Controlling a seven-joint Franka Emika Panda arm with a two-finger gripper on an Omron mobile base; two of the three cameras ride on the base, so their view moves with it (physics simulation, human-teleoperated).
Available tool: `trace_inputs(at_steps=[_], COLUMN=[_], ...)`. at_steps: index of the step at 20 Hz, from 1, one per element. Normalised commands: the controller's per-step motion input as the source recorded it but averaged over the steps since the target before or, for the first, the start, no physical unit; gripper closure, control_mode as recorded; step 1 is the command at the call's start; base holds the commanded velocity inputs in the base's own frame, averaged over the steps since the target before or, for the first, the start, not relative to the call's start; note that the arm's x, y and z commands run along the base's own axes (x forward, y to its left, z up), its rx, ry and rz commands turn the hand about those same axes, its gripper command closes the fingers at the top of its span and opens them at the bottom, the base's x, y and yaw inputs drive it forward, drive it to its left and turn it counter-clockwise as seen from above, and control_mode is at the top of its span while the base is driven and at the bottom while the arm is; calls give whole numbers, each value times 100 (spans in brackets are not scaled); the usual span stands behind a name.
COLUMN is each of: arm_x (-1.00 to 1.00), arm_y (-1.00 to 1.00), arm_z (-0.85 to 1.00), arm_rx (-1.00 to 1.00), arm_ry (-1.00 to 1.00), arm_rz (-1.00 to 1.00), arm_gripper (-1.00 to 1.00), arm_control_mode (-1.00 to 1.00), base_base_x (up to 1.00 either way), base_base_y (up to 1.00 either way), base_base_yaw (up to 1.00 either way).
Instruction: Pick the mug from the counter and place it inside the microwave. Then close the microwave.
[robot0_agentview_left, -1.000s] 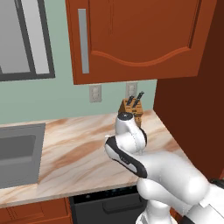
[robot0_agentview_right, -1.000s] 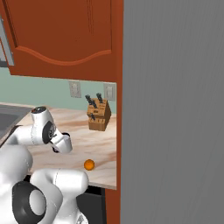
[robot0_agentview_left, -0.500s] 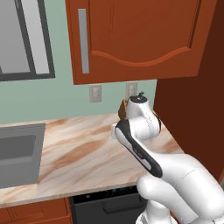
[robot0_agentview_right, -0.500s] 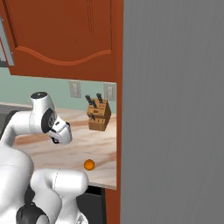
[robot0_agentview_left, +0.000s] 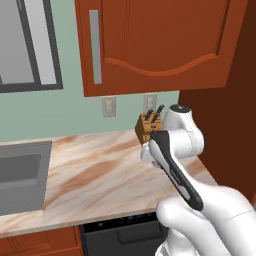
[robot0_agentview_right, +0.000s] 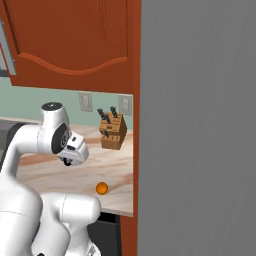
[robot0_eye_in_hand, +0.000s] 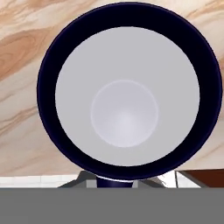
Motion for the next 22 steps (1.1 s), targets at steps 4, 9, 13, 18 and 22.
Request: trace_inputs(at_steps=[4, 9, 13, 18, 22], arm_x=[-27, -47, -69, -58, -39], arm_y=[-22, -12, 0, 0, -1], arm_z=[36, 34, 22, 7, 14], arm_rx=[0, 2, 2, 0, 0], arm_ry=[0, -4, -13, -15, -13], arm_rz=[26, 23, 14, 7, 0], arm_gripper=[100, 100, 100, 100, 100], arm_control_mode=[-100, -100, -100, -100, -100], base_base_x=[0, 0, 0, 0, 0], base_base_y=[0, 0, 0, 0, 0], base_base_yaw=[0, 0, 0, 0, 0])
